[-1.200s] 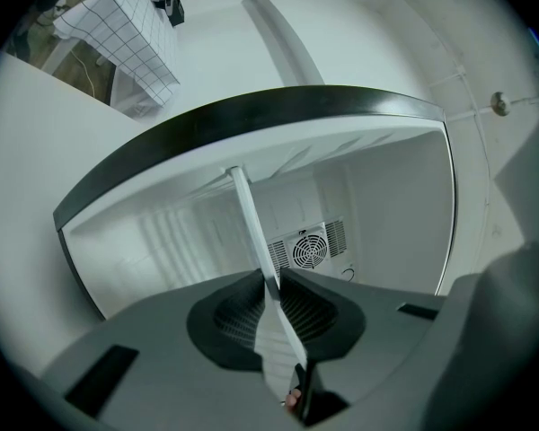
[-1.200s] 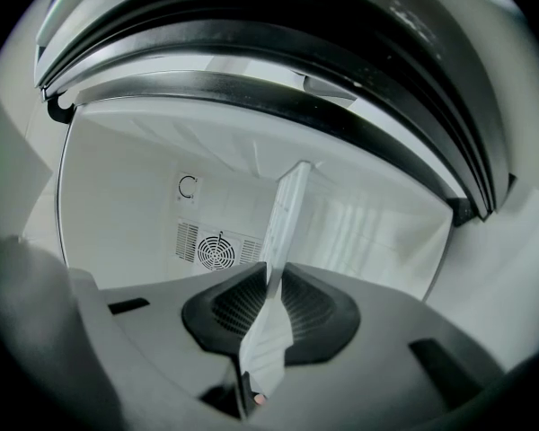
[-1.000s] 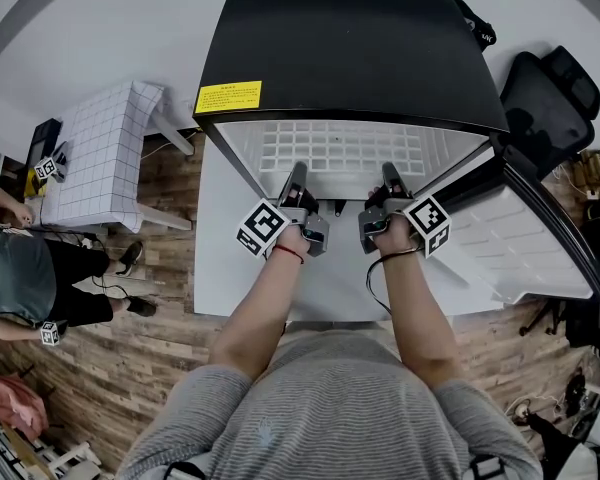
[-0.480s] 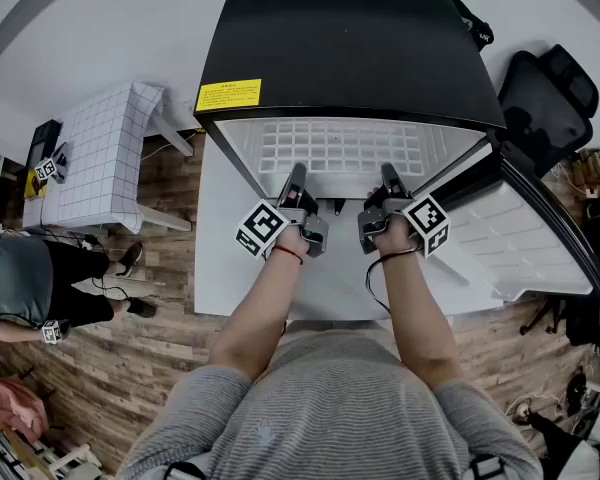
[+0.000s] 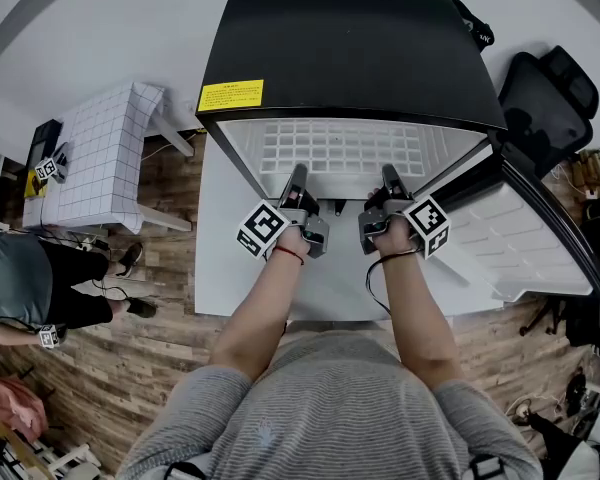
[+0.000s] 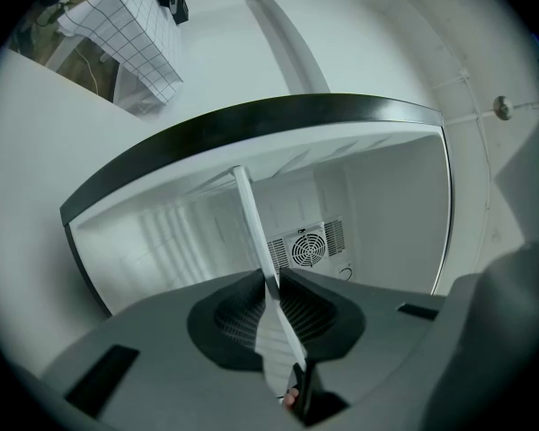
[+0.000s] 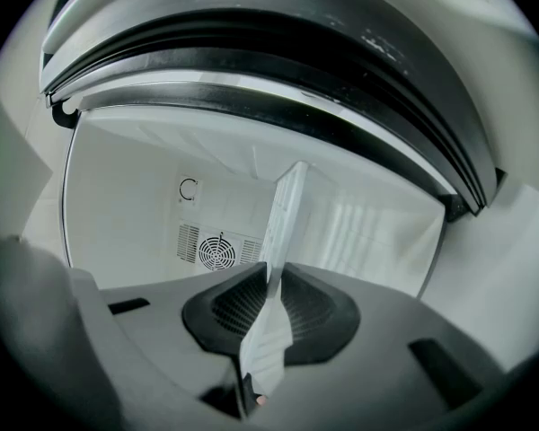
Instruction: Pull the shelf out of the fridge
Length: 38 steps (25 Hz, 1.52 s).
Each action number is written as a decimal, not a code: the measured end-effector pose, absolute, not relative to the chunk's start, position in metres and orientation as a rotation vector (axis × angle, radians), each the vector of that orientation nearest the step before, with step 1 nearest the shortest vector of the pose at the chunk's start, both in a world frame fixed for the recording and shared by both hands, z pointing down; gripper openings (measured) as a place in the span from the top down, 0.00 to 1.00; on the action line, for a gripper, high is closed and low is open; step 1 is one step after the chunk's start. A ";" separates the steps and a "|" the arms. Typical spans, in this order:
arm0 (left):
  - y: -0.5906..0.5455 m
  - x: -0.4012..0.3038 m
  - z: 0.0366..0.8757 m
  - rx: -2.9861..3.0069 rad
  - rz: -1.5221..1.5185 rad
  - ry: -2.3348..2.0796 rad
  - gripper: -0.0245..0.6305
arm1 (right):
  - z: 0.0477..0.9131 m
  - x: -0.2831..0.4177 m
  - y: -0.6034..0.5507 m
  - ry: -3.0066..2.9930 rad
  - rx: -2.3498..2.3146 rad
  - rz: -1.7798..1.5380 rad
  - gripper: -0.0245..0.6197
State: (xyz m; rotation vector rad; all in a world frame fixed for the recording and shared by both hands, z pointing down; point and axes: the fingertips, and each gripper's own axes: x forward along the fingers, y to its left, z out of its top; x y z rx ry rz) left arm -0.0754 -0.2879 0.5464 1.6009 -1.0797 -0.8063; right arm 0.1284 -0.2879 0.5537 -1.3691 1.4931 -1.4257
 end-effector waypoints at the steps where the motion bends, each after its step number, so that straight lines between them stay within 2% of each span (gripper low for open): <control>1: -0.288 -0.076 0.546 1.601 -0.807 -1.080 0.87 | 0.554 0.128 -0.288 1.493 -1.369 -1.426 0.87; 38: -0.264 -0.076 0.547 1.608 -0.793 -1.057 0.88 | 0.554 0.127 -0.263 1.483 -1.363 -1.422 0.87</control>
